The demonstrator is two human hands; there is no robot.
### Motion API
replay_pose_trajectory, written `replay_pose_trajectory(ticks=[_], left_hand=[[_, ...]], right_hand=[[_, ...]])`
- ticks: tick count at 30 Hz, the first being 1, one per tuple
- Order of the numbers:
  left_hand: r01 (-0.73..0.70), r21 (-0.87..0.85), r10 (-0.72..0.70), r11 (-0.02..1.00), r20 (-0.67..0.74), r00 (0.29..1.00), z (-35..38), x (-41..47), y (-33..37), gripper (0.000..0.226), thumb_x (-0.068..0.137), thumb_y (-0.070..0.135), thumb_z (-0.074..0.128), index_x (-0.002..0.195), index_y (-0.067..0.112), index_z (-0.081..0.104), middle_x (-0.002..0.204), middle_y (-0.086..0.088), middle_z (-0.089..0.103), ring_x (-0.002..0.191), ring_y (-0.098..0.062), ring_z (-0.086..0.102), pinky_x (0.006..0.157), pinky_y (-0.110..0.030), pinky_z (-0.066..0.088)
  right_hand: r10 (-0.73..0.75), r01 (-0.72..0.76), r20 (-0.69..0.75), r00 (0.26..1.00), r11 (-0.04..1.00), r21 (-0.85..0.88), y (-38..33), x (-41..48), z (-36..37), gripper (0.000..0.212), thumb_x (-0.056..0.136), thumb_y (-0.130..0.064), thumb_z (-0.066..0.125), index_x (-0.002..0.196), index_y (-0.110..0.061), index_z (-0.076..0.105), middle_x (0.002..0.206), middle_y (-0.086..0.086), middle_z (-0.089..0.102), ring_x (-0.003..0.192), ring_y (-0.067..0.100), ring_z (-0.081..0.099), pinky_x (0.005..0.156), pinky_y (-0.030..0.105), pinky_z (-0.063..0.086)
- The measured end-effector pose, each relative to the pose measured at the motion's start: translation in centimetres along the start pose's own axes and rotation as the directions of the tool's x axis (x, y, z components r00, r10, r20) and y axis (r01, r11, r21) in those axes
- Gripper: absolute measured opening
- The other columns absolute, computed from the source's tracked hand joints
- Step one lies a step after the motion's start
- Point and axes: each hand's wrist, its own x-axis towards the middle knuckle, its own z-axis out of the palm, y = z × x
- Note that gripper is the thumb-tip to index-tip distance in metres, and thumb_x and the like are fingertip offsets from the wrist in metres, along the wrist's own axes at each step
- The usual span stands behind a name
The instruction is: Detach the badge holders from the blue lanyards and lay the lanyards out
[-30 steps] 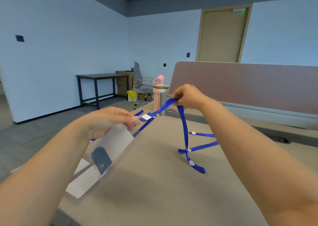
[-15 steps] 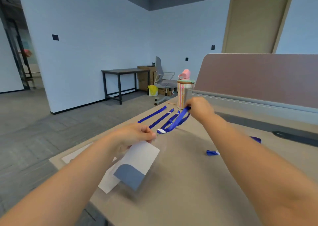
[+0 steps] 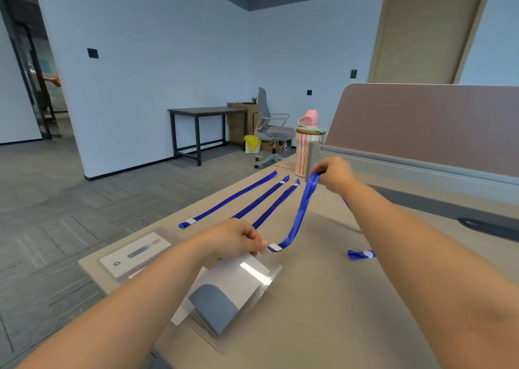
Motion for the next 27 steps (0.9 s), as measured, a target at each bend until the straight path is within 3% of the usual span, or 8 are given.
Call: replay_pose_trajectory(ticks=[2, 6, 9, 13, 16, 19, 22, 27], left_hand=[[0.002, -0.007, -0.002, 1.000, -0.005, 1.000, -0.3, 0.8, -0.1, 0.017, 0.085, 0.041, 0.060, 0.080, 0.026, 0.061, 0.085, 0.006, 0.062, 0.084, -0.009, 0.054, 0.077, -0.026, 0.040], [0.004, -0.012, -0.004, 1.000, -0.021, 1.000, -0.8, 2.3, -0.1, 0.017, 0.085, 0.040, 0.060, 0.078, 0.025, 0.061, 0.088, 0.003, 0.064, 0.090, -0.013, 0.057, 0.086, -0.031, 0.045], [-0.006, -0.037, 0.005, 0.999, -0.026, 1.000, -0.6, 3.0, 0.1, 0.016, 0.085, 0.038, 0.061, 0.077, 0.024, 0.060, 0.088, 0.002, 0.063, 0.089, -0.014, 0.058, 0.083, -0.029, 0.045], [-0.005, -0.006, 0.005, 1.000, -0.006, 1.000, 0.3, 3.2, 0.0, 0.015, 0.085, 0.038, 0.062, 0.081, 0.023, 0.062, 0.087, 0.003, 0.064, 0.089, -0.013, 0.057, 0.087, -0.032, 0.046], [-0.020, 0.008, 0.020, 1.000, -0.001, 1.000, 1.0, 3.0, -0.4, 0.015, 0.084, 0.037, 0.064, 0.082, 0.022, 0.062, 0.088, 0.003, 0.067, 0.091, -0.014, 0.060, 0.089, -0.031, 0.045], [-0.025, 0.032, 0.025, 0.999, -0.001, 1.000, 1.3, 2.7, -0.3, 0.017, 0.082, 0.035, 0.065, 0.088, 0.020, 0.063, 0.095, 0.000, 0.068, 0.096, -0.015, 0.060, 0.093, -0.033, 0.047], [-0.021, 0.042, 0.020, 0.999, 0.006, 1.000, 1.4, 2.2, -0.2, 0.017, 0.080, 0.034, 0.068, 0.089, 0.021, 0.062, 0.096, 0.000, 0.067, 0.095, -0.015, 0.060, 0.093, -0.034, 0.047], [-0.016, 0.083, 0.015, 0.996, 0.006, 1.000, 1.5, 0.8, -0.6, 0.023, 0.077, 0.034, 0.072, 0.095, 0.025, 0.061, 0.092, 0.004, 0.064, 0.090, -0.012, 0.058, 0.089, -0.030, 0.048]], right_hand=[[-0.001, 0.002, 0.045, 0.999, 1.000, -0.027, 0.4, 1.0, 0.8, 0.033, 0.084, 0.008, 0.048, 0.103, -0.008, 0.070, 0.112, 0.013, 0.066, 0.098, 0.026, 0.058, 0.078, 0.027, 0.042], [-0.003, 0.064, -0.261, 0.965, 0.972, 0.227, 0.6, 3.5, -1.2, 0.042, 0.078, 0.015, 0.039, 0.098, -0.004, 0.071, 0.106, 0.014, 0.069, 0.104, 0.027, 0.061, 0.085, 0.023, 0.042], [-0.018, 0.127, -0.327, 0.945, 0.941, 0.313, 0.5, 4.0, -2.6, 0.045, 0.076, 0.016, 0.034, 0.094, -0.003, 0.070, 0.105, 0.014, 0.069, 0.093, 0.020, 0.059, 0.087, 0.023, 0.043], [-0.005, 0.013, -0.030, 1.000, 0.955, 0.295, 2.0, 2.6, 0.6, 0.045, 0.079, 0.021, 0.035, 0.100, -0.006, 0.065, 0.118, 0.018, 0.061, 0.103, 0.028, 0.057, 0.090, 0.032, 0.045], [0.091, -0.079, 0.297, 0.951, 0.996, -0.051, 3.9, 0.5, 3.6, 0.041, 0.090, 0.006, 0.042, 0.126, -0.009, 0.053, 0.138, 0.012, 0.047, 0.123, 0.028, 0.048, 0.100, 0.034, 0.041], [0.121, -0.078, 0.331, 0.936, 0.987, -0.141, 4.2, -1.5, 5.1, 0.040, 0.091, -0.001, 0.044, 0.130, -0.009, 0.050, 0.140, 0.012, 0.046, 0.127, 0.026, 0.045, 0.105, 0.031, 0.036], [0.020, 0.009, 0.330, 0.944, 0.996, -0.087, 3.3, -3.5, 5.9, 0.036, 0.091, -0.017, 0.053, 0.127, -0.014, 0.054, 0.135, 0.008, 0.051, 0.122, 0.022, 0.049, 0.100, 0.031, 0.040], [-0.130, 0.190, 0.450, 0.883, 0.977, -0.091, 1.3, -6.9, 6.7, 0.042, 0.094, -0.036, 0.048, 0.135, -0.027, 0.046, 0.146, 0.001, 0.040, 0.135, 0.021, 0.036, 0.110, 0.036, 0.030]])
